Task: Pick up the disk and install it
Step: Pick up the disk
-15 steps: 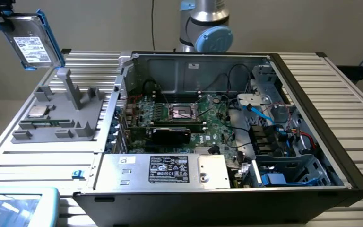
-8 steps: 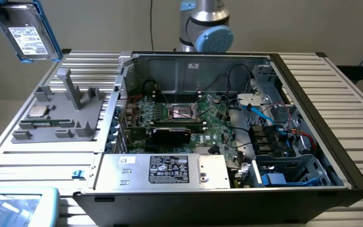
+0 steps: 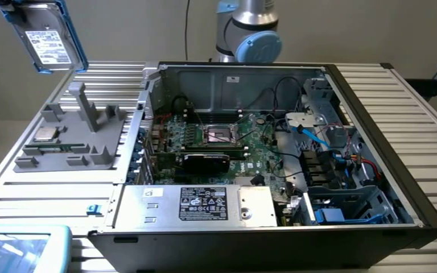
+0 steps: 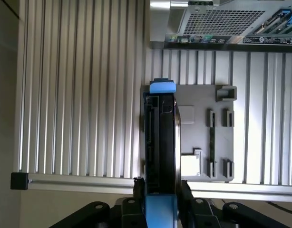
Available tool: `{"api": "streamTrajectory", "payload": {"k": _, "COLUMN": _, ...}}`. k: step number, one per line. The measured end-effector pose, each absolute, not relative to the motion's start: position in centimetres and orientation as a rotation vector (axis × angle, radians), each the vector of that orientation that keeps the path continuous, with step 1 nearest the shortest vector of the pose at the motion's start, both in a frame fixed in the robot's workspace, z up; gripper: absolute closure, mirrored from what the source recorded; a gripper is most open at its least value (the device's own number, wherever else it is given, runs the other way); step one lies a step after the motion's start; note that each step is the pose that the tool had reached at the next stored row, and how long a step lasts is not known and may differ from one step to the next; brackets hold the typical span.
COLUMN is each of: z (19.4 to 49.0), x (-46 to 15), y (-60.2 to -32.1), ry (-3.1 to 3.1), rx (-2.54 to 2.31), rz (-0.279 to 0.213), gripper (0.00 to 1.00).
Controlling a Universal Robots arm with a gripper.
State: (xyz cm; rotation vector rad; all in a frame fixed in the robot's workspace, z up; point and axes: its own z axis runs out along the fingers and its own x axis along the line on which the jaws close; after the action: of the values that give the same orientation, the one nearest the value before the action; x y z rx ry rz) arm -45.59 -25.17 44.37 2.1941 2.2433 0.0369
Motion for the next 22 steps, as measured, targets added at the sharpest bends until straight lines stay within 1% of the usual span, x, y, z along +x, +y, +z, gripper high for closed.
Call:
{"api": "streamTrajectory", "payload": {"k": 9, "z": 44.7, "x": -41.6, "y": -25.2, "ry": 2.243, "rx": 2.194, "rz": 0.037, "gripper": 0.63}}
{"api": "streamTrajectory", "payload": {"k": 17, "z": 47.0, "x": -39.6, "y": -25.2, "ry": 2.243, "rx": 2.194, "rz": 0.037, "gripper": 0.63}}
{"api": "streamTrajectory", "payload": {"k": 22, "z": 47.9, "x": -38.4, "y": -25.3, "ry": 2.244, "rx": 2.195, "rz": 0.038, "gripper": 0.63}}
